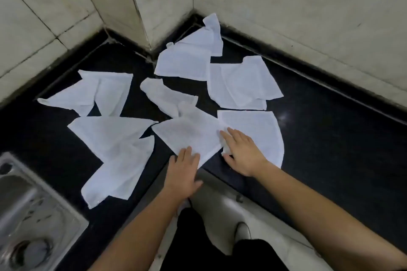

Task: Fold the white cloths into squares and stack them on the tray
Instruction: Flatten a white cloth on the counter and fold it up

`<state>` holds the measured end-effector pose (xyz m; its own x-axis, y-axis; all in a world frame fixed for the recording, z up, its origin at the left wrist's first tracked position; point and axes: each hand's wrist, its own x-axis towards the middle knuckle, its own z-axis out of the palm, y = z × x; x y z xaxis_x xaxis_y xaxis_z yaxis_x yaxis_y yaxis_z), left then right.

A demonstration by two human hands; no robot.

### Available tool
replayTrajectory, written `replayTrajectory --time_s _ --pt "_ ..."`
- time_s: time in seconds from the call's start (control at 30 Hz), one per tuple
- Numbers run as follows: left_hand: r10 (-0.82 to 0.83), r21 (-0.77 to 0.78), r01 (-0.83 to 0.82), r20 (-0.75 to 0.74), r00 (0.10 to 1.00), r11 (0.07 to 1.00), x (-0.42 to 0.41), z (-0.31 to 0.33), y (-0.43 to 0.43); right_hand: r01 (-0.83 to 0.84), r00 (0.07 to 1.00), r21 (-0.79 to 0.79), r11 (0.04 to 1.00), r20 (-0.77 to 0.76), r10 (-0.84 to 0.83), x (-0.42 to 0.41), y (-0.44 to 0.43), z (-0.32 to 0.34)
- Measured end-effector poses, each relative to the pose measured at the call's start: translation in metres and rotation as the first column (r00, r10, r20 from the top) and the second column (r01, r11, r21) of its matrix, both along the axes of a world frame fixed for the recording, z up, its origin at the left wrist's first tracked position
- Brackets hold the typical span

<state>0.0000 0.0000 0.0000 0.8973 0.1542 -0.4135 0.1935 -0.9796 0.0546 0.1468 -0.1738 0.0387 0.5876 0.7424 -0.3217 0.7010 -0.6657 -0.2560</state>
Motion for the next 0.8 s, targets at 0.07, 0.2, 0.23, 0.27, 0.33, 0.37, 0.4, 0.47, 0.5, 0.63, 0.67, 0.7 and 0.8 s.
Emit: replayTrajectory --time_s 0.07,0.2,0.23,0.27,0.33,0.37,0.4,0.47,0.5,0.63,0.67,0.7,0.8 --pt "-0.074 0.01 0.073 0.118 0.99 0.997 0.007 -0.01 0.024 -0.039 0.997 0.053 0.998 -0.059 0.042 0.0 0.021 -0.011" --pt "-0.147 -0.039 0.173 0.366 0.919 0.984 0.014 -0.021 0.058 -0.078 0.991 0.029 0.997 -0.107 0.081 -0.013 0.049 -0.025" --pt "-0.121 -0.09 0.17 0.398 0.909 0.981 0.017 -0.017 0.068 -0.074 0.991 0.002 0.997 -0.112 0.073 -0.016 0.056 -0.026" --pt "-0.111 -0.132 0.18 0.414 0.903 0.975 0.02 -0.015 0.079 -0.061 0.991 -0.045 0.997 -0.121 0.055 -0.018 0.063 -0.023" --pt "-0.118 -0.208 0.204 0.366 0.923 0.957 0.027 -0.015 0.097 -0.045 0.991 -0.128 0.991 -0.132 0.028 -0.023 0.071 -0.021" --pt "-0.137 -0.222 0.221 0.339 0.931 0.95 0.029 -0.013 0.101 -0.031 0.992 -0.147 0.989 -0.128 0.012 -0.025 0.073 -0.019" --pt "-0.15 -0.222 0.228 0.322 0.935 0.948 0.03 -0.013 0.104 -0.017 0.992 -0.158 0.987 -0.125 -0.003 -0.027 0.075 -0.017" --pt "-0.161 -0.209 0.236 0.323 0.933 0.949 0.028 -0.013 0.104 -0.002 0.994 -0.174 0.985 -0.108 -0.017 -0.03 0.075 -0.017" --pt "-0.161 -0.197 0.234 0.327 0.931 0.952 0.026 -0.012 0.103 0.011 0.994 -0.173 0.985 -0.106 -0.03 -0.031 0.076 -0.017" --pt "-0.175 -0.117 0.191 0.133 0.975 0.975 0.016 -0.006 0.086 0.208 0.956 -0.091 0.974 -0.191 -0.222 -0.031 0.075 -0.02" --pt "-0.172 -0.096 0.182 0.1 0.98 0.979 0.011 -0.007 0.081 0.259 0.937 -0.07 0.963 -0.223 -0.268 -0.034 0.074 -0.019" --pt "-0.164 -0.082 0.171 0.087 0.983 0.982 0.007 -0.007 0.078 0.291 0.924 -0.05 0.955 -0.243 -0.295 -0.037 0.074 -0.019" --pt "-0.139 -0.028 0.145 0.153 0.978 0.989 0.002 -0.013 0.075 0.325 0.92 0.013 0.946 -0.234 -0.313 -0.044 0.076 -0.017"
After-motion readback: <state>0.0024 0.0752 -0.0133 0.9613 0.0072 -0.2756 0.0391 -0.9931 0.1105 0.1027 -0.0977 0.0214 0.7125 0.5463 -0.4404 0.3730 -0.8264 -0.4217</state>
